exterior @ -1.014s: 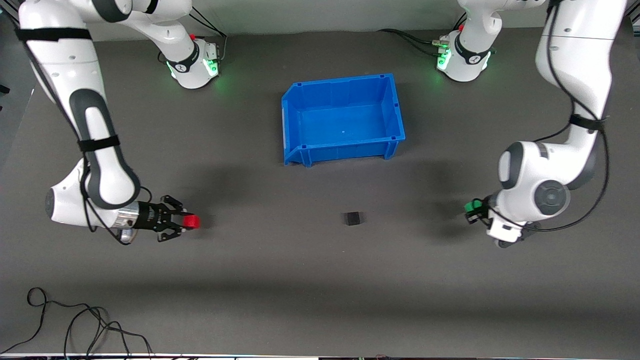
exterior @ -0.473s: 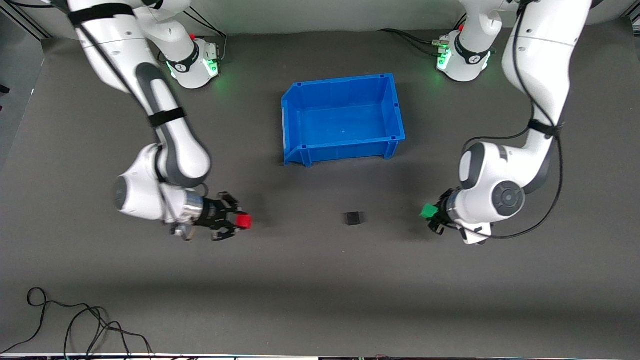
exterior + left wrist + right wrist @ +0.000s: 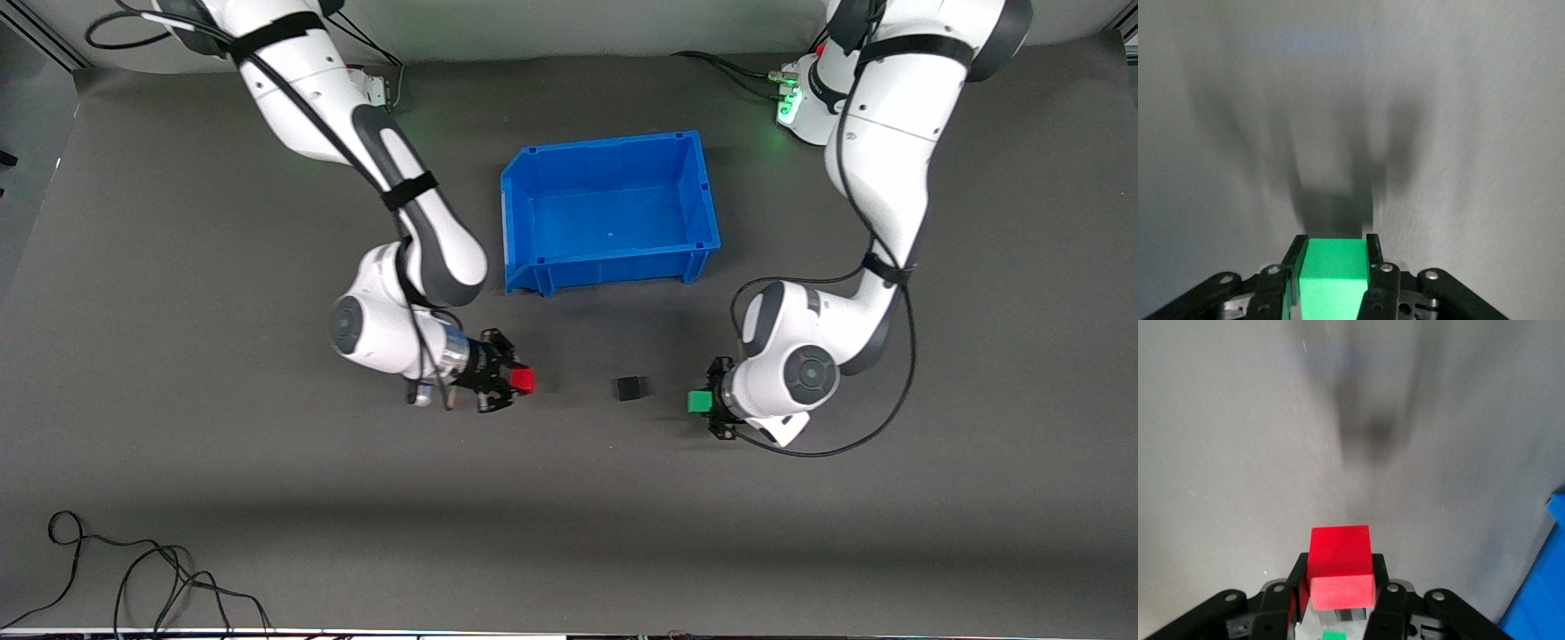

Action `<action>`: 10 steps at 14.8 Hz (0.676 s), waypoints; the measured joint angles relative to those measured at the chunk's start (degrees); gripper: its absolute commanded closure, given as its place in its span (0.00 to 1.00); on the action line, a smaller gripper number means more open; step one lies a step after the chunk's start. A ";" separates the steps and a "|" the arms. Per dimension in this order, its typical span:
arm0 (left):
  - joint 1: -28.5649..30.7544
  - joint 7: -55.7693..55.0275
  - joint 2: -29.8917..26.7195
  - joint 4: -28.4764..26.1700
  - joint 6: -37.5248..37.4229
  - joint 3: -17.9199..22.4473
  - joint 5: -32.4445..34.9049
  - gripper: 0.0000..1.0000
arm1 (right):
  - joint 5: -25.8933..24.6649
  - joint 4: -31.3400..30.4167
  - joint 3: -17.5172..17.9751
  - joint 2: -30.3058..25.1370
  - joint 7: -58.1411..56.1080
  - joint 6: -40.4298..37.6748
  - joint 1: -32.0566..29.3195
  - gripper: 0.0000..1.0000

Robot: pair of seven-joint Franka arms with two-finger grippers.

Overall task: Attach green and red cubes to black cube
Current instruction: 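Carry the red cube and green cube toward the black cube with both grippers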

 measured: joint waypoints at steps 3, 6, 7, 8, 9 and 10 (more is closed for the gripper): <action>-2.18 -3.25 0.53 0.30 1.08 -0.02 -0.66 1.00 | 0.93 3.22 0.01 3.21 0.03 1.24 2.27 0.72; -3.30 -6.29 0.54 0.48 1.10 -0.01 -0.74 1.00 | 2.45 6.44 0.03 6.08 0.03 2.13 4.36 0.72; -3.46 -6.85 0.54 0.48 1.01 -0.01 -0.76 1.00 | 2.51 7.36 0.03 6.93 0.06 2.57 4.92 0.72; -3.67 -7.26 0.54 0.47 0.87 -0.01 -0.79 1.00 | 2.52 8.07 0.03 7.72 0.07 2.98 5.36 0.72; -3.98 -7.82 0.55 0.45 0.75 -0.02 -0.81 1.00 | 2.52 8.69 0.04 8.44 0.07 3.17 5.75 0.72; -4.28 -8.29 0.57 0.43 0.73 -0.02 -0.83 1.00 | 2.52 9.14 0.04 9.13 0.07 3.24 6.03 0.72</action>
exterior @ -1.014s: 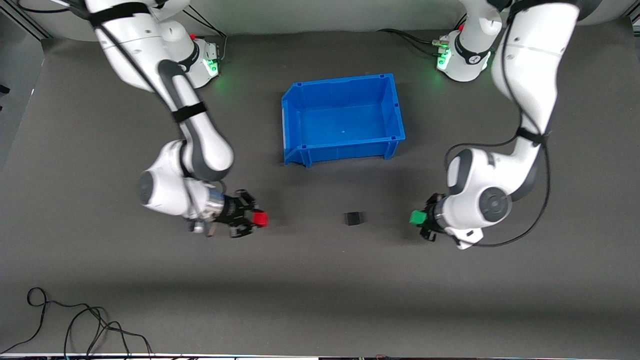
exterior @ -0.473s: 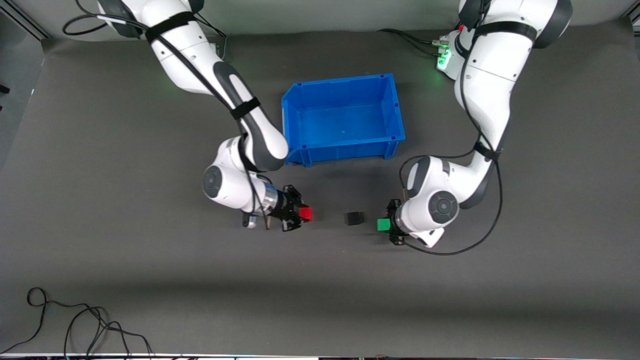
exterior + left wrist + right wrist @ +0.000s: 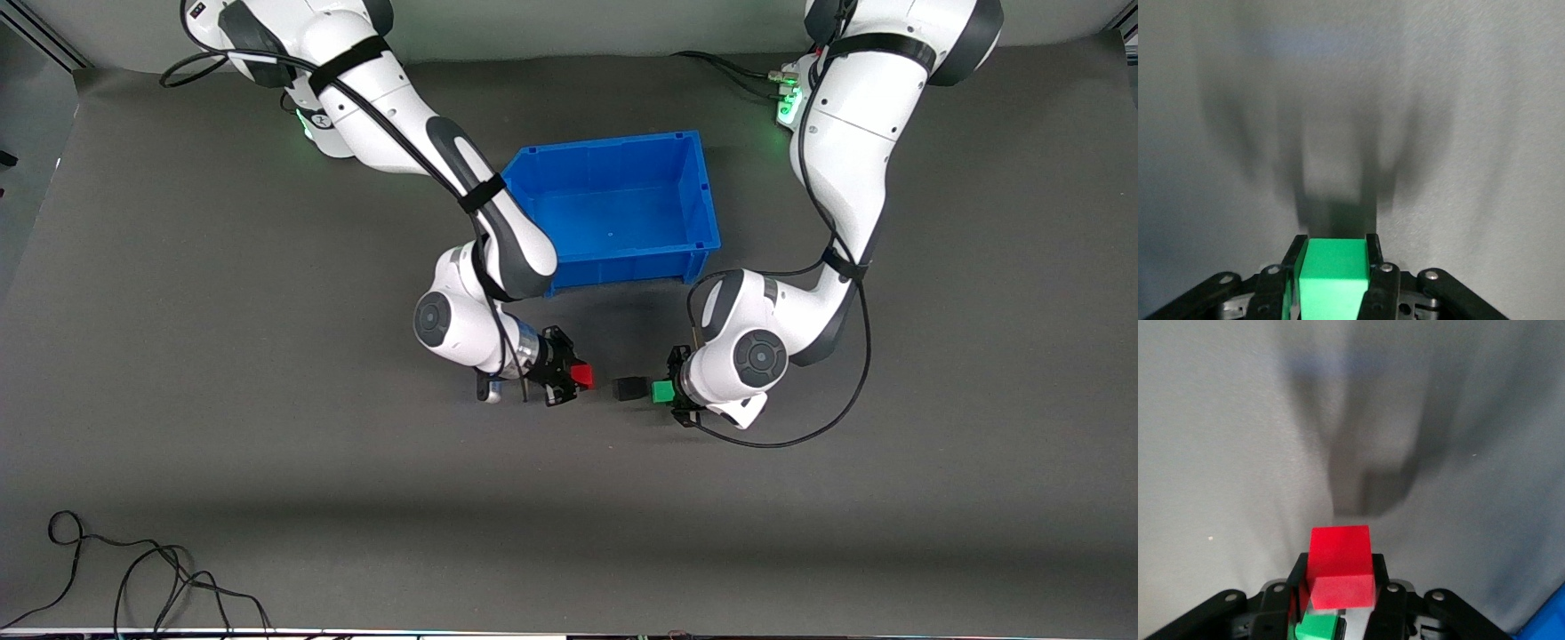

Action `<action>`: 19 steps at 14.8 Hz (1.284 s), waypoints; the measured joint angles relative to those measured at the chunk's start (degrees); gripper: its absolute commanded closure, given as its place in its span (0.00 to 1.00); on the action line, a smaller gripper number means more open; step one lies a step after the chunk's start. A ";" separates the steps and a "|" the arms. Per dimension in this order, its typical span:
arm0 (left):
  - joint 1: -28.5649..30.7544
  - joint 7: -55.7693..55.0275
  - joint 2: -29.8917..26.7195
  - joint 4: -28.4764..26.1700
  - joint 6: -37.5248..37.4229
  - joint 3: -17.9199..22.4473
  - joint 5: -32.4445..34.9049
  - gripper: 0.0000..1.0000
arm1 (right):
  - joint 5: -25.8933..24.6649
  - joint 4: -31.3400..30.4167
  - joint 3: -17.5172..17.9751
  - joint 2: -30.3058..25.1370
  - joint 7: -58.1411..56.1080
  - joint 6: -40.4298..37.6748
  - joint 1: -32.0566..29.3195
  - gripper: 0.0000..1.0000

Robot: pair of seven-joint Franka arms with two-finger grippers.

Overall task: Attach green and red cubes to black cube
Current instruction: 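Carry the red cube and green cube toward the black cube with both grippers, then press the red and green cubes against the black cube with both grippers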

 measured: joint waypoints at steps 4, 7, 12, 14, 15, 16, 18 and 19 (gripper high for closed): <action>-0.96 -1.71 0.03 -0.02 -0.08 0.00 -0.07 1.00 | 0.00 3.72 -0.06 3.03 0.00 0.19 0.18 0.72; -1.48 -2.35 0.08 -0.02 -0.03 0.01 -0.07 1.00 | 0.00 6.79 -0.11 4.92 0.00 0.19 0.18 0.72; -1.68 -2.51 0.34 -0.02 -0.01 0.03 -0.08 1.00 | 0.00 9.51 -0.16 6.97 0.00 1.83 0.20 0.72; -1.79 -2.55 0.37 -0.01 0.05 0.03 -0.08 1.00 | 0.00 9.92 -0.14 7.30 0.00 2.31 0.37 0.72; -1.82 -2.64 0.37 0.02 0.11 0.03 -0.09 1.00 | 0.00 10.11 -0.12 7.46 0.00 2.32 0.56 0.71; -1.84 -2.89 0.37 0.06 0.26 0.03 -0.10 1.00 | 0.00 10.13 -0.10 7.59 0.00 2.32 0.83 0.71; -1.86 -3.27 0.37 0.11 0.50 0.03 -0.10 1.00 | 0.00 10.14 -0.06 7.93 1.03 2.42 1.59 0.71; -1.89 -3.35 0.37 0.12 0.51 0.03 -0.10 1.00 | 0.00 10.15 -0.06 8.10 1.61 2.56 1.87 0.71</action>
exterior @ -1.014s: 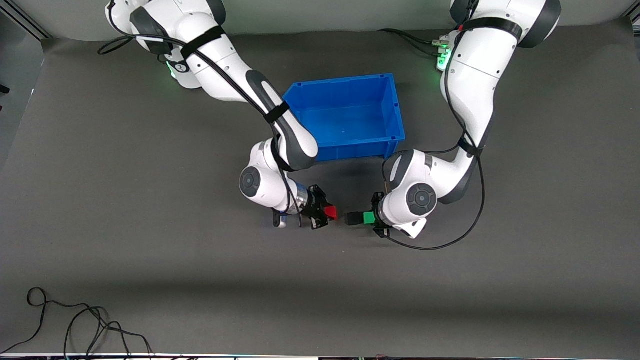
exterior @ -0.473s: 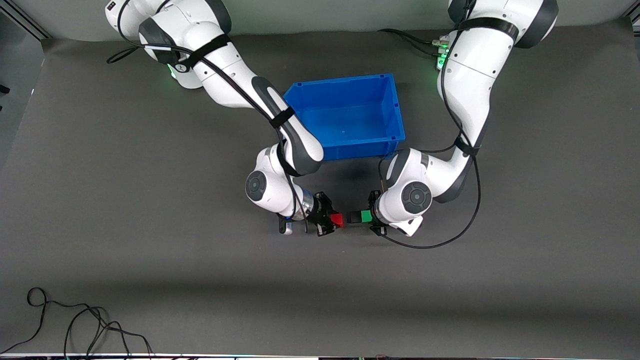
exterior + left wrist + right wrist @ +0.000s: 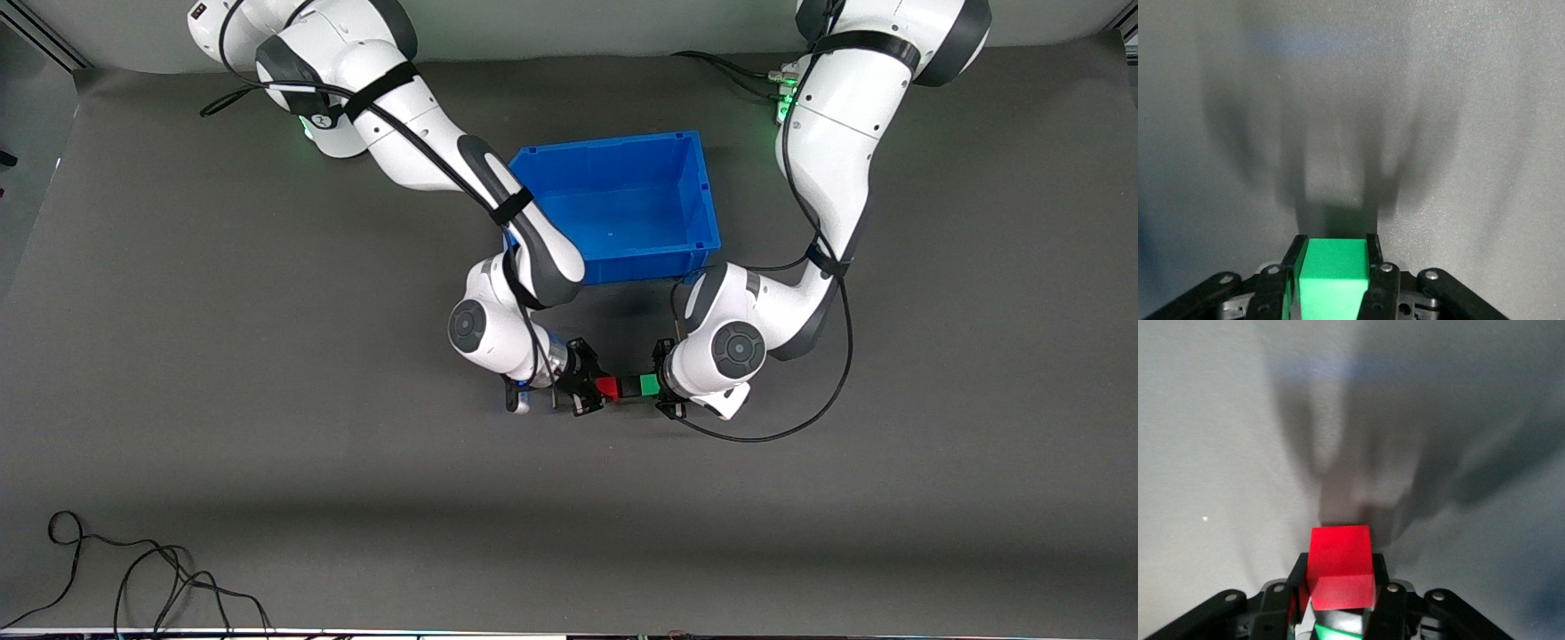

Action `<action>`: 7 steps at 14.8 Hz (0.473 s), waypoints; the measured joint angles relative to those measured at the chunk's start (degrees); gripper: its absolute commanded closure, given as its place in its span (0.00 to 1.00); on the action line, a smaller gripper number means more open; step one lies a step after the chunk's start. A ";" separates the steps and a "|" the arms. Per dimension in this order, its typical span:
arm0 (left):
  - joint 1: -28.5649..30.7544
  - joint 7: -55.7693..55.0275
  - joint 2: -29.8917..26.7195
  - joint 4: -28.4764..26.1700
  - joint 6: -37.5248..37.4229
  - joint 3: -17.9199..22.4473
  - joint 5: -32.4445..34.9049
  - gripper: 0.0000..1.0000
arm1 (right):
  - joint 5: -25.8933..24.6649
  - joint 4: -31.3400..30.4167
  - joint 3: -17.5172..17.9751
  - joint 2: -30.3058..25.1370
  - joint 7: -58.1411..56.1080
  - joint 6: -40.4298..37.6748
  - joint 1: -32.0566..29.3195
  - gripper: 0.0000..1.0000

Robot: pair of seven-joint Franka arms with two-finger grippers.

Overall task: Attach green and red cubes to black cube
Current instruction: 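Press the red and green cubes against the black cube with both grippers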

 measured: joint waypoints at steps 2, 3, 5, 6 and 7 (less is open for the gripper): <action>-0.22 -0.05 0.00 -0.01 0.00 0.03 -0.02 1.00 | 0.00 0.00 -0.03 0.12 0.31 0.33 0.19 0.37; -0.27 -0.07 0.00 0.00 0.00 0.03 -0.02 1.00 | 0.00 0.00 -0.07 0.13 0.35 0.34 0.18 0.00; -0.36 -0.08 0.00 0.02 0.01 0.03 -0.02 0.55 | 0.00 0.01 -0.08 0.13 0.44 0.45 0.18 0.00; -0.37 -0.07 0.00 0.06 0.02 0.03 -0.01 0.01 | 0.00 0.06 -0.09 0.13 0.46 0.55 0.18 0.00; -0.37 -0.07 0.00 0.17 0.07 0.04 0.00 0.00 | 0.00 0.23 -0.18 0.12 0.47 0.68 0.19 0.00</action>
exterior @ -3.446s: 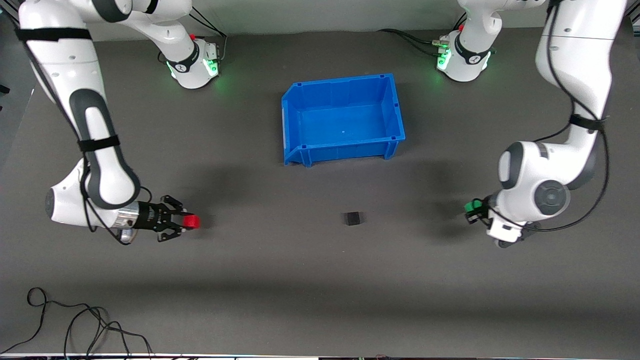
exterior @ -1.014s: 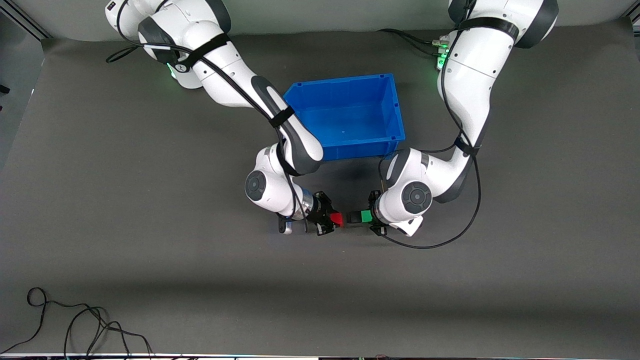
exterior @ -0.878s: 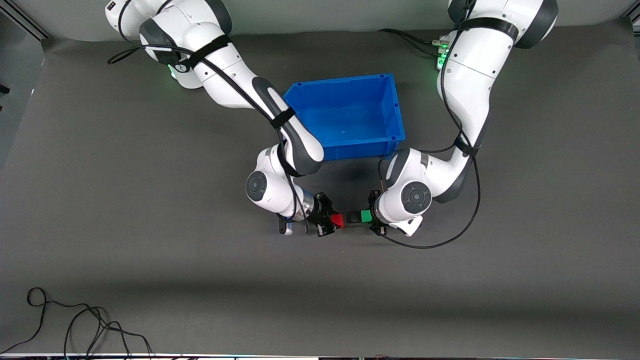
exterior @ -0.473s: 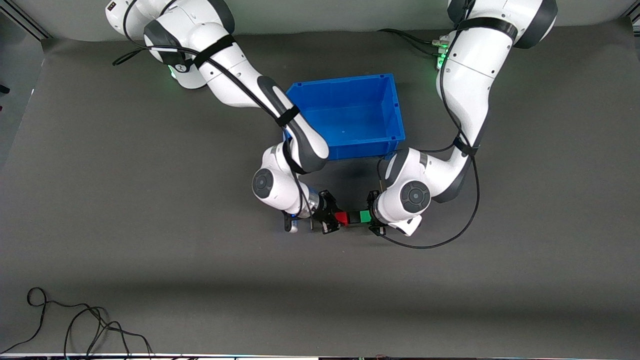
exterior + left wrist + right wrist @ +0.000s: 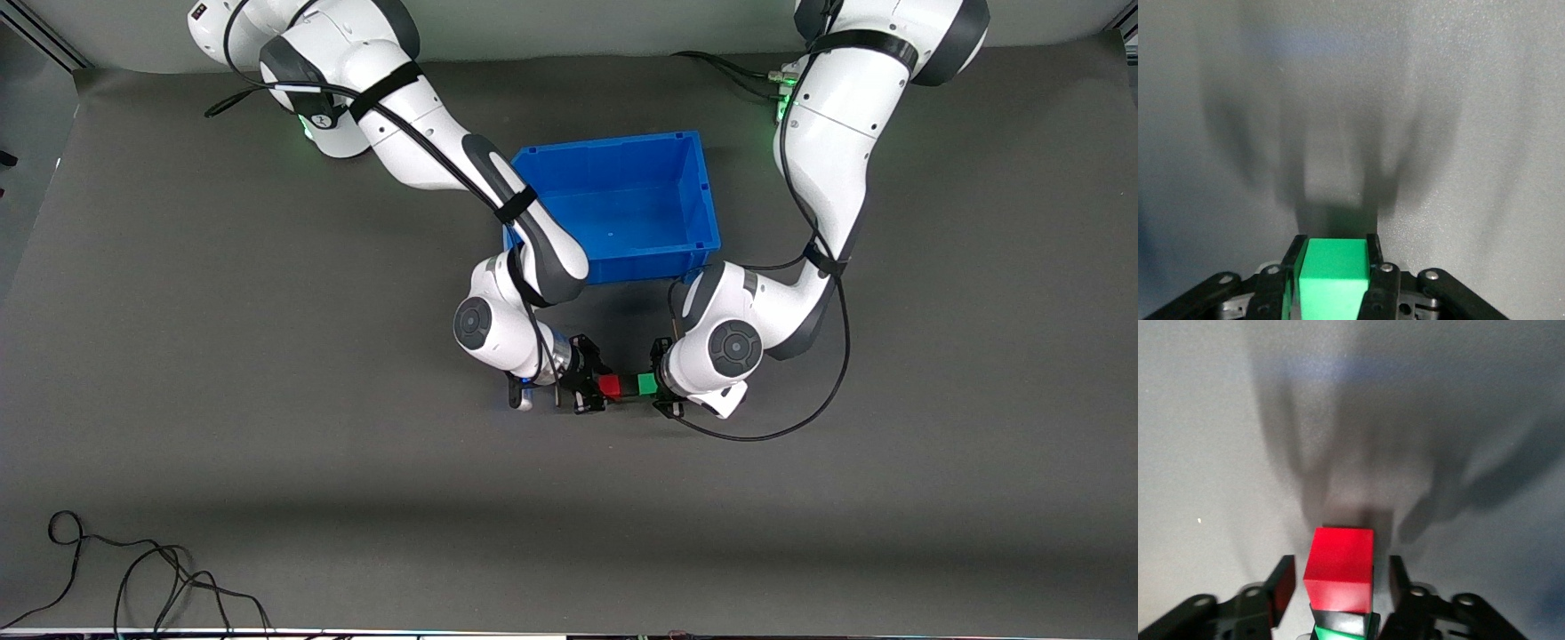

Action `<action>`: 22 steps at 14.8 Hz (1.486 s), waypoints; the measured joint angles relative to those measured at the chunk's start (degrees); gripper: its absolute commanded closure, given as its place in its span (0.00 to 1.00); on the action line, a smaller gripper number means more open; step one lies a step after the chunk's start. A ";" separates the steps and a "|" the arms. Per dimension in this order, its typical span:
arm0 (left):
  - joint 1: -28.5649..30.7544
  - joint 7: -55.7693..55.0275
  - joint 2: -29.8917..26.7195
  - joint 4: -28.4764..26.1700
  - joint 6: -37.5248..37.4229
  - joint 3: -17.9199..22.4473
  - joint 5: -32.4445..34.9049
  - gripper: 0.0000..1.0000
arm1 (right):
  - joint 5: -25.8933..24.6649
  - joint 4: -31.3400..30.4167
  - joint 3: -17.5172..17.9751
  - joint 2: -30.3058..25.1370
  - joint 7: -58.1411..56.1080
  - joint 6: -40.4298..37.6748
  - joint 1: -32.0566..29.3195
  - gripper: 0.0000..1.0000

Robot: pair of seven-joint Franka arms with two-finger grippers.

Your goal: Attach green and red cubes to black cube

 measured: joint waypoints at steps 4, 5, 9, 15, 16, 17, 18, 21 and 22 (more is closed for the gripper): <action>0.08 0.12 -0.76 1.52 -1.19 0.66 2.24 0.00 | -1.64 0.76 -2.68 -1.23 0.03 -1.90 -0.13 0.00; 0.26 0.48 -1.51 1.90 -2.93 1.02 3.69 0.00 | -3.24 0.82 -4.46 -2.21 0.03 -5.03 -0.17 0.00; 4.31 18.66 -8.07 2.00 -15.03 1.42 5.32 0.00 | -10.29 1.21 -13.86 -8.27 -3.44 -21.79 -0.49 0.00; 11.70 52.84 -20.04 -6.20 -22.40 2.19 6.26 0.00 | -12.91 1.02 -30.86 -18.67 -25.31 -46.80 -0.72 0.00; 13.68 58.54 -22.14 -8.56 -22.40 2.30 6.80 0.00 | -14.71 0.79 -33.01 -20.37 -29.75 -49.53 -0.80 0.00; 15.81 64.02 -24.45 -10.90 -22.39 2.38 7.90 0.00 | -16.96 0.39 -34.46 -22.11 -33.60 -51.42 -0.91 0.00; 17.66 69.10 -26.66 -13.01 -22.43 2.43 9.38 0.00 | -19.47 -0.07 -35.39 -23.92 -36.83 -52.78 -1.04 0.00; 22.27 83.80 -33.97 -18.67 -22.69 2.52 11.52 0.00 | -28.24 -2.31 -36.23 -29.69 -43.74 -54.05 -1.18 0.00; 23.79 88.58 -36.68 -20.49 -23.02 2.54 11.69 0.00 | -31.28 -3.57 -36.05 -32.02 -44.99 -54.06 -1.39 0.00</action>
